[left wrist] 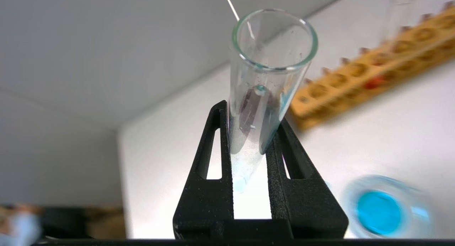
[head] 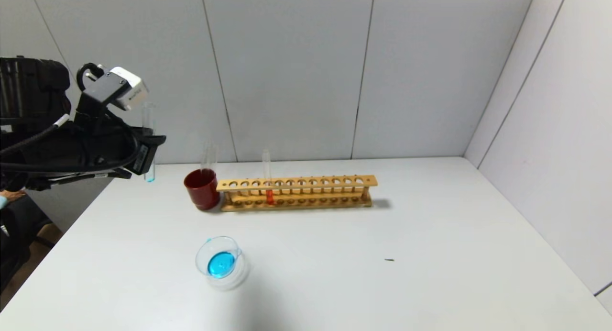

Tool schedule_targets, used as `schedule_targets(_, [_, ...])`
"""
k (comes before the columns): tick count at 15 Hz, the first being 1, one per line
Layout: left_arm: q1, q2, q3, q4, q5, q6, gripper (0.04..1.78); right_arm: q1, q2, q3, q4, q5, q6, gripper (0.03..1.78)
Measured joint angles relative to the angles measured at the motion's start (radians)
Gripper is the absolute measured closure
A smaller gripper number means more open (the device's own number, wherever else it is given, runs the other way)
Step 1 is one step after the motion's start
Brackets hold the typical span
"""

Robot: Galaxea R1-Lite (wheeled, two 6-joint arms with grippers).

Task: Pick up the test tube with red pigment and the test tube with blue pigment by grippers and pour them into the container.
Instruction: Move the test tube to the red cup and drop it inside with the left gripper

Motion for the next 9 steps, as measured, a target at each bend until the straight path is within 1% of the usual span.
schedule_targets(1, [0.001,-0.012,-0.015,0.051,-0.026,-0.069,1.50,0.000,0.000,0.000,0.000,0.000,0.000,0.06])
schedule_targets(4, [0.028,-0.013,-0.032,0.064,-0.096,-0.177,1.50,0.000,0.000,0.000,0.000,0.000,0.000,0.06])
schedule_targets(6, [0.079,0.005,-0.043,0.061,-0.140,-0.207,1.50,0.000,0.000,0.000,0.000,0.000,0.000,0.06])
schedule_targets(9, [0.171,0.047,-0.085,0.060,-0.277,-0.252,1.50,0.000,0.000,0.000,0.000,0.000,0.000,0.06])
